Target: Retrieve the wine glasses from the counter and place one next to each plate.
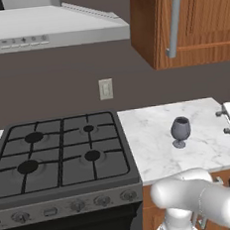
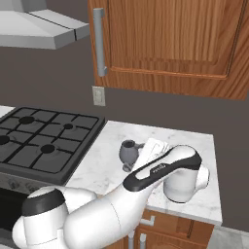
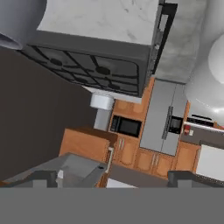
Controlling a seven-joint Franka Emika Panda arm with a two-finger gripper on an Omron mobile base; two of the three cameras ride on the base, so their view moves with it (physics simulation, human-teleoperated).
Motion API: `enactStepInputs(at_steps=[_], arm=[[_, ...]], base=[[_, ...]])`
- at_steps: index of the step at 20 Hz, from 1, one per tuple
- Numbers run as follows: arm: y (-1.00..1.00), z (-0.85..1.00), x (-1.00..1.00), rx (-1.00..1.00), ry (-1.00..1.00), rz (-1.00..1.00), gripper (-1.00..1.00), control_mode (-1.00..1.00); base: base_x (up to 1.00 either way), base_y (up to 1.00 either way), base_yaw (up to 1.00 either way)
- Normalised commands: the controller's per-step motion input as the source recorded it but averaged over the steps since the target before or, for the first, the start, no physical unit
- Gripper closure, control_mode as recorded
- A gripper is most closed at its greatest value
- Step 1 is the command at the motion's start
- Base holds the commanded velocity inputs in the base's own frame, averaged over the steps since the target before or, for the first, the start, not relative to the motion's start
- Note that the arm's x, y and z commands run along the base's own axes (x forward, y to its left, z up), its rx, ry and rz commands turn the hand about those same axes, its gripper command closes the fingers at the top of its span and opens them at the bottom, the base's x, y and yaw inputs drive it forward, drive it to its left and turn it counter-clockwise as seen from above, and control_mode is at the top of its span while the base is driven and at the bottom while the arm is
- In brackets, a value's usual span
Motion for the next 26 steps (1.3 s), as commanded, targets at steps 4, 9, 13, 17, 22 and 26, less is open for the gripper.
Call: enactStepInputs(at_steps=[4,9,13,17,22,26], arm=[[0.00,-0.56,0.44,-0.23,0.00,0.03,-1.00,-1.00],[0.00,-0.47,0.52,-0.21,0.13,-0.01,-1.00,-1.00],[0.00,-0.34,0.45,-0.12,0.16,-0.14,-1.00,-1.00],[0.00,-0.16,0.24,-0.01,0.19,-0.17,-1.00,-1.00],[-0.09,-0.10,0.08,0.00,0.04,-0.02,-1.00,-1.00],[-0.03,-0.16,0.08,0.00,0.01,0.00,-1.00,-1.00]], base=[[0.00,0.00,0.00],[0.00,0.00,0.00],[0.00,0.00,0.00],[0.00,0.00,0.00],[0.00,0.00,0.00],[0.00,0.00,0.00]])
